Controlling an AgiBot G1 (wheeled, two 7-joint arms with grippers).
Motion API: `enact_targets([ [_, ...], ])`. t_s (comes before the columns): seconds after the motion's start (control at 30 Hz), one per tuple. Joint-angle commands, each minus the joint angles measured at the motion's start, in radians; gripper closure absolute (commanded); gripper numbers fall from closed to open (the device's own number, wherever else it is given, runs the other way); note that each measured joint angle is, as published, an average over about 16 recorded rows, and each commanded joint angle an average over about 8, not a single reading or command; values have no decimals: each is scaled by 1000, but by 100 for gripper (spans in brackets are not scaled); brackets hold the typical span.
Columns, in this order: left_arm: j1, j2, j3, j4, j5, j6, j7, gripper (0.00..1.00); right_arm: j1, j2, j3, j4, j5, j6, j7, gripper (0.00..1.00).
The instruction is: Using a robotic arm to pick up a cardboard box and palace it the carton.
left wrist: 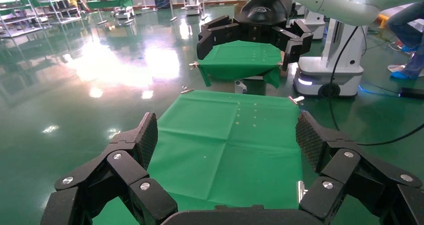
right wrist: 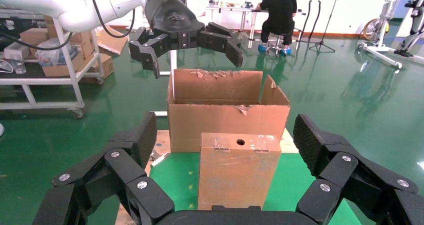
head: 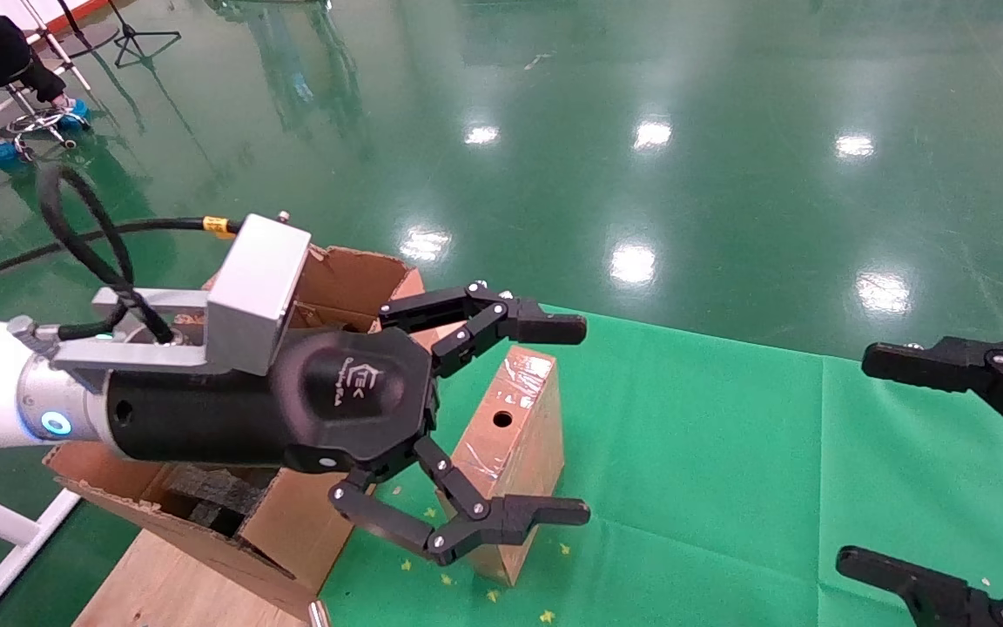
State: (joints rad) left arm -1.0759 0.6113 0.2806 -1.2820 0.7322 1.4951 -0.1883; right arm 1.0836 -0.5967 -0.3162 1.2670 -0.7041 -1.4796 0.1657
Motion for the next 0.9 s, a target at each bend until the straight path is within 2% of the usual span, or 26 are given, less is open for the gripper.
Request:
enact_targets([
  [0.03, 0, 0, 0, 0, 0, 0, 0, 0, 0, 0, 0, 0, 0, 0, 0, 0],
  [0.77, 0, 0, 0, 0, 0, 0, 0, 0, 0, 0, 0, 0, 0, 0, 0, 0],
  [0.8, 0, 0, 0, 0, 0, 0, 0, 0, 0, 0, 0, 0, 0, 0, 0, 9],
  [0.9, 0, 0, 0, 0, 0, 0, 0, 0, 0, 0, 0, 0, 0, 0, 0, 47],
])
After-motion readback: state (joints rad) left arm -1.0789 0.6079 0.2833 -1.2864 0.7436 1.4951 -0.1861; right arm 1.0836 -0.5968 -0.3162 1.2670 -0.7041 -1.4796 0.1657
